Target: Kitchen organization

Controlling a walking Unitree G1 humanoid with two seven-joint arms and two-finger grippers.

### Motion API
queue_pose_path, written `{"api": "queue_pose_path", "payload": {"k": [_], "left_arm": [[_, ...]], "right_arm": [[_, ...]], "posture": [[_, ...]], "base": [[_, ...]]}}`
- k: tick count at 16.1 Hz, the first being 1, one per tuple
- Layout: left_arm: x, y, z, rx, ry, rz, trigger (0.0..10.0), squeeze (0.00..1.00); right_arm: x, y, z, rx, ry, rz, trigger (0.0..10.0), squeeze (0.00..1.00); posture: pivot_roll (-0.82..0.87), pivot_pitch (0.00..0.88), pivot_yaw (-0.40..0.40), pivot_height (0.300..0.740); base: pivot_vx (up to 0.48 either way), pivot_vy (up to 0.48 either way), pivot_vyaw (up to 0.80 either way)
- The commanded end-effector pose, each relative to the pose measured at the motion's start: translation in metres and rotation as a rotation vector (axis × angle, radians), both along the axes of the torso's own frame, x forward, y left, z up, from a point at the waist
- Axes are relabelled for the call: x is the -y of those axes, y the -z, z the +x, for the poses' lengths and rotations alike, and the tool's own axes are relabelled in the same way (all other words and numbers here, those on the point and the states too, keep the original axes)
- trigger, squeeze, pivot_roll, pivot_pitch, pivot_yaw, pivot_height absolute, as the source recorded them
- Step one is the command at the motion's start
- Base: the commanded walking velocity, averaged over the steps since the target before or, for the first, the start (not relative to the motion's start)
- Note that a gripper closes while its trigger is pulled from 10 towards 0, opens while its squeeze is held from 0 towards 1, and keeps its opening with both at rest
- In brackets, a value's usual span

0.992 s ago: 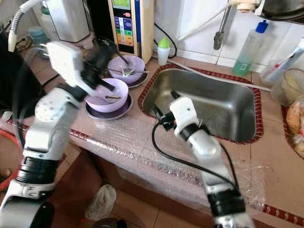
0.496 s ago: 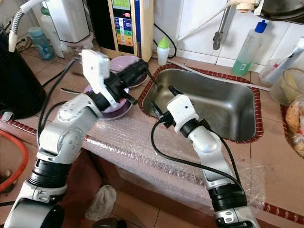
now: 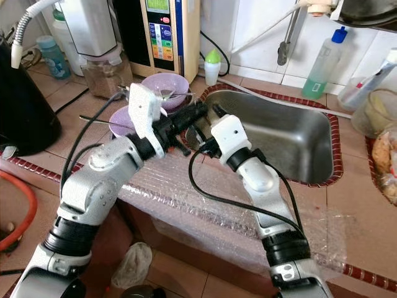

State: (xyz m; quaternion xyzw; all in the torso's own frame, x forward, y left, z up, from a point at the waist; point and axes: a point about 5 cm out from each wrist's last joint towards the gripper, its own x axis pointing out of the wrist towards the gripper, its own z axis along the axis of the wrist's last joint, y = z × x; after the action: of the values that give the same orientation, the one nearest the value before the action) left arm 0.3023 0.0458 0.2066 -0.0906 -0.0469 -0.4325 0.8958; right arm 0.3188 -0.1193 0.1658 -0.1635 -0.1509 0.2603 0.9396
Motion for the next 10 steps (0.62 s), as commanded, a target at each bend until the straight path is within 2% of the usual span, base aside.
{"api": "queue_pose_path", "payload": {"k": [1,5,10], "left_arm": [[0.001,0.000,-0.001,0.011,0.013,0.018,0.0,0.00],[-0.001,0.006,0.001,0.010,-0.011,0.033,0.0,0.00],[-0.001,0.006,0.000,0.014,-0.022,0.030,0.0,0.00]], "right_arm": [[0.000,-0.005,0.003,0.009,-0.001,0.015,0.0,0.00],[0.005,-0.007,0.007,-0.064,-0.014,0.070,0.0,0.00],[0.011,0.006,0.007,-0.165,-0.023,0.075,0.0,0.00]], "posture": [[0.00,0.000,0.044,0.740],[-0.01,0.000,0.040,0.740],[-0.01,0.000,0.037,0.740]], "base": [[0.000,0.000,0.00],[0.000,0.000,0.00],[0.000,0.000,0.00]]}}
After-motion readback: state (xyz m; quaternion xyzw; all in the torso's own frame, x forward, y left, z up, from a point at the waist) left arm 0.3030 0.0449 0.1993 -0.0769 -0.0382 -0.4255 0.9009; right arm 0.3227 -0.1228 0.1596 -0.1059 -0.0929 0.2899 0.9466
